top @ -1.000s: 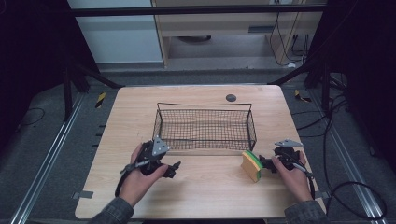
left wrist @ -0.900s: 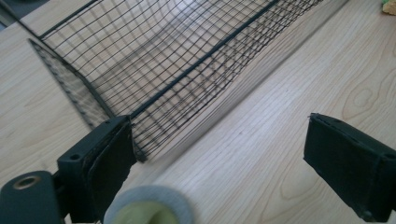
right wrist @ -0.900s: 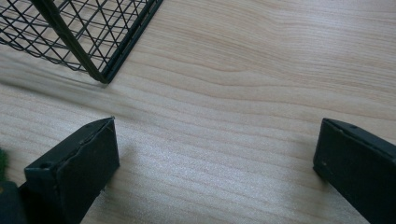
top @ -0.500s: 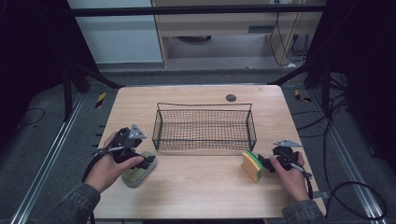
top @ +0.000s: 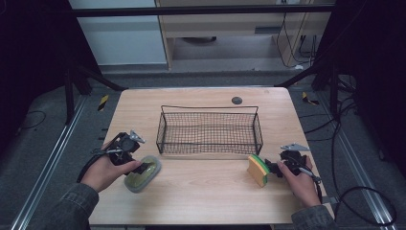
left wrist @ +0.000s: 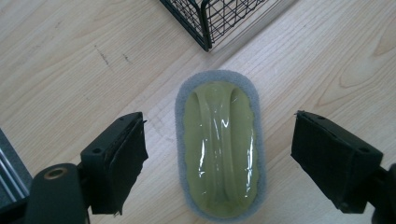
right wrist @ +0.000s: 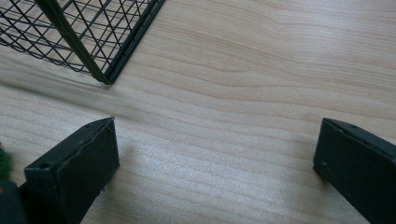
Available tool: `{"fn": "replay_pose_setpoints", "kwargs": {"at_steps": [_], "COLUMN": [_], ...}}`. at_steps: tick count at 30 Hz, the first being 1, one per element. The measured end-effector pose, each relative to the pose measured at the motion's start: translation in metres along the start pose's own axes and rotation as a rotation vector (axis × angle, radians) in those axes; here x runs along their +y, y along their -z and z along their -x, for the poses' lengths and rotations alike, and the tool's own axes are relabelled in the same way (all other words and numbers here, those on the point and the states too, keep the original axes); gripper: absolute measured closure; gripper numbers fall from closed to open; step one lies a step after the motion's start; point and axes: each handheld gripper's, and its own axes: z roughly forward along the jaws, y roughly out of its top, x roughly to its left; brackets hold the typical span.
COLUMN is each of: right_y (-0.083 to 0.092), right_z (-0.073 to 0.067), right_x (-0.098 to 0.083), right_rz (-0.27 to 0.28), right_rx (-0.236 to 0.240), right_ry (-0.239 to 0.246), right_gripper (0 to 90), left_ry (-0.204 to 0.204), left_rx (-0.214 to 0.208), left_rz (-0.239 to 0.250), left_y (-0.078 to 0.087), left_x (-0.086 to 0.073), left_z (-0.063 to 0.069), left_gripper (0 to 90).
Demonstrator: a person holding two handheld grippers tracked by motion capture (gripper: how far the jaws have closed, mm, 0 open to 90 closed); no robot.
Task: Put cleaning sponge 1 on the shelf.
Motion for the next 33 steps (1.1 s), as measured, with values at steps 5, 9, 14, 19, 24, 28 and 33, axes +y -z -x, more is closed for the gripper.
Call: {"fn": "replay_pose_setpoints", "kwargs": {"at_steps": [5,9,14,19,24,28,33], "right_y": [0.000,0.001,0.000,0.000,0.000,0.000,0.000], "right_z": [0.001,0.000,0.000,0.000,-0.001,-0.001,-0.001], "right_x": [0.000,-0.001,0.000,-0.001,-0.001,0.000,0.000], "right_rz": [0.001,0.002,-0.001,0.001,0.001,0.001,0.001], "right_rx": [0.003,0.001,-0.001,-0.004,-0.002,-0.003,-0.003], "right_ry": [0.005,0.003,0.007,0.008,0.000,-0.003,-0.007], "right_gripper": [0.5,0.4,0.4,0.4,0.4,0.4,0.4], "left_ry": [-0.035,-0.052,-0.039,-0.022,-0.013,-0.006,-0.005], "left_rx": [0.003,0.009,0.004,-0.010,-0.024,-0.041,-0.049], "left_rz": [-0.036,-0.039,-0.070,-0.111,-0.146,-0.151,-0.182], "left_y": [0.000,0.006,0.005,-0.007,-0.026,-0.029,-0.035], "left_x": [0.001,0.006,0.007,0.001,-0.001,0.000,0.001], "left_z": [0.002,0.005,0.000,-0.001,-0.002,-0.004,-0.005], "left_gripper": [22.3,22.5,24.2,23.8,27.9,34.9,37.1]}}
